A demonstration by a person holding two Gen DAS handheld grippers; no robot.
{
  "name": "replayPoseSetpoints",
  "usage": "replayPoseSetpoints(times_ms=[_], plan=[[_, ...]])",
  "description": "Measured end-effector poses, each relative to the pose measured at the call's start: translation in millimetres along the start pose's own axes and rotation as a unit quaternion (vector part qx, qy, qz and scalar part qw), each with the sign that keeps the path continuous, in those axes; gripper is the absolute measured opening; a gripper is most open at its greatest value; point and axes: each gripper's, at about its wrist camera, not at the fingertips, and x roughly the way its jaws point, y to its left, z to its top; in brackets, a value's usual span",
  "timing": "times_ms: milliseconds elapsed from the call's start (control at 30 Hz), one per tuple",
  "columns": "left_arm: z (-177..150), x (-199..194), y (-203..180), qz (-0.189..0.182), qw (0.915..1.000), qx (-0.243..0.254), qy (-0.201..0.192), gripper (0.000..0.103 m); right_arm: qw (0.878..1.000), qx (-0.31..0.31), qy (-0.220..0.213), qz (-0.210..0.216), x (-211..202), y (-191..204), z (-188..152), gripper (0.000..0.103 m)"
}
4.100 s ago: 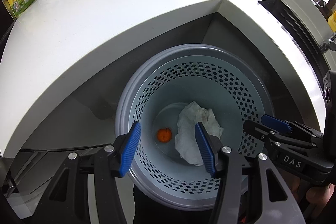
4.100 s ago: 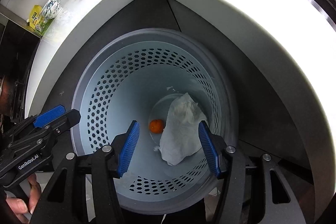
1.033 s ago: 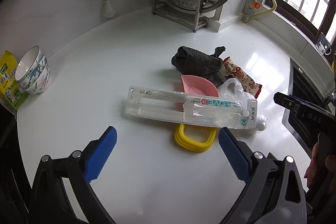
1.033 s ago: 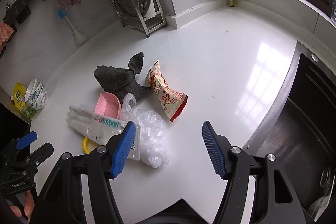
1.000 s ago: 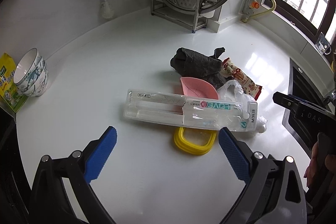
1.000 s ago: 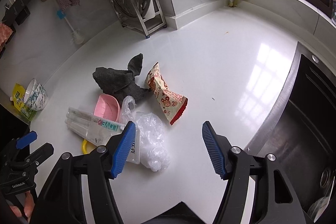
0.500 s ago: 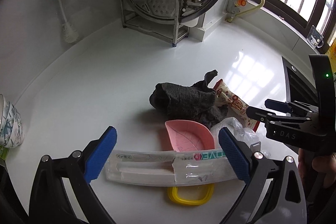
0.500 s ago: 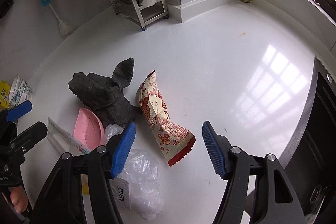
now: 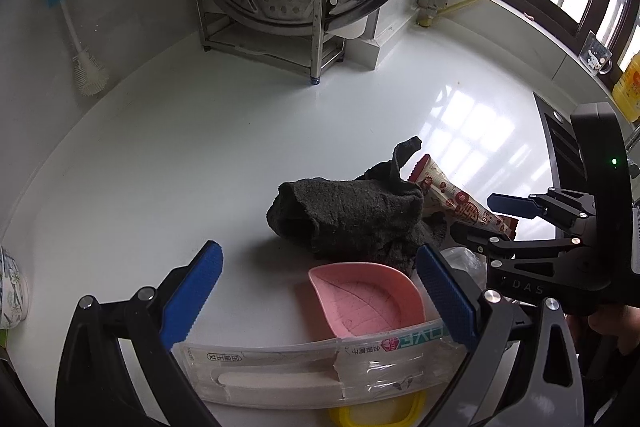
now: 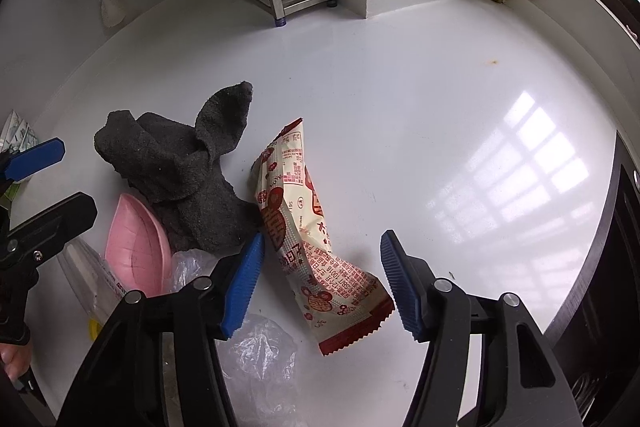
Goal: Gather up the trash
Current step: 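Grasp the snack wrapper with the right tool while the left tool grasps the black cloth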
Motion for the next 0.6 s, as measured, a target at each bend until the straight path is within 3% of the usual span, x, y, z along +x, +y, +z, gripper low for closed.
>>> replayPoseSetpoints(times_ms=[133, 233, 600], plan=[[0, 5, -2, -0.001, 1.0000, 0.006, 0.001, 0.096, 1.000, -0.008, 0.003, 0.004, 1, 4, 1, 0.036], [2, 7, -2, -0.004, 1.0000, 0.005, 0.003, 0.096, 1.000, -0.005, 0.005, 0.013, 1, 3, 2, 0.029], [11, 26, -14, -0.014, 0.9996, -0.022, 0.012, 0.096, 0.997, 0.074, -0.016, 0.019, -16, -22, -7, 0.025]])
